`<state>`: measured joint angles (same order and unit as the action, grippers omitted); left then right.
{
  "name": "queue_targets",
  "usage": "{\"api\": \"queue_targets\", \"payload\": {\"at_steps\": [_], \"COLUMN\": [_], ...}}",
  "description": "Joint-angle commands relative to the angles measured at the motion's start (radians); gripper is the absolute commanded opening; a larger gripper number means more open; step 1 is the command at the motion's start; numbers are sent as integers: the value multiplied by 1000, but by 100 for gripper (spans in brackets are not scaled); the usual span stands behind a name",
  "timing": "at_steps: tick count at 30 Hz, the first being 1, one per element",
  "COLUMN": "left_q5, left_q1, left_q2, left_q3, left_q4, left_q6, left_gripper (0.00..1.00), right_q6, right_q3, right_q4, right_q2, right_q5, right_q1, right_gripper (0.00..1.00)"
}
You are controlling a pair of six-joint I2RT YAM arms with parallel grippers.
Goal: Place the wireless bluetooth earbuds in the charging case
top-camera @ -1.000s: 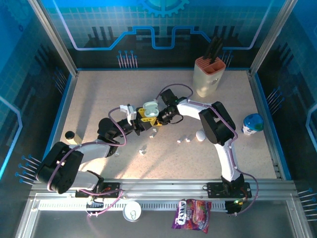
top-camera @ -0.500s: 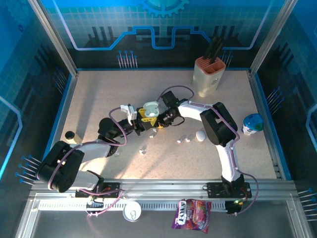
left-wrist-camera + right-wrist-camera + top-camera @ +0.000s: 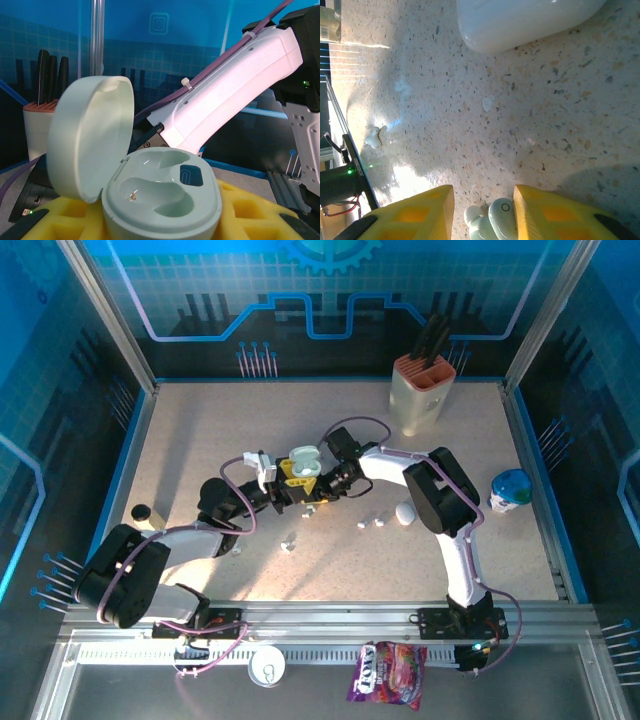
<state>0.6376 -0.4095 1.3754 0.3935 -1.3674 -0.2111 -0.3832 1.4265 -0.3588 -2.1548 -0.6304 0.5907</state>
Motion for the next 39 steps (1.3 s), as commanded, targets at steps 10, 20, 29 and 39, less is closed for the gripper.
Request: {"api": "queue_targets", "payload": {"at_steps": [10, 20, 29, 39], "left_q5": [21, 22, 21, 17], "left_q1": [8, 8, 8, 8], "left_q2": [5, 17, 22, 30], "left_q3": [-10, -9, -10, -12], "left_q4": [-34, -34, -34, -35], "left_q6": [6, 6, 6, 12], "left_gripper": [22, 22, 23, 23], "right_q6": [76, 118, 135, 134], "right_q3": [-29, -18, -13, -13], "right_q4": [-78, -126, -138, -140], "right_q2": [39, 46, 41, 44], "right_q5": [-25, 0, -9, -5], "right_q1": [14, 14, 18, 19], "right_gripper": [39, 35, 30, 21]}}
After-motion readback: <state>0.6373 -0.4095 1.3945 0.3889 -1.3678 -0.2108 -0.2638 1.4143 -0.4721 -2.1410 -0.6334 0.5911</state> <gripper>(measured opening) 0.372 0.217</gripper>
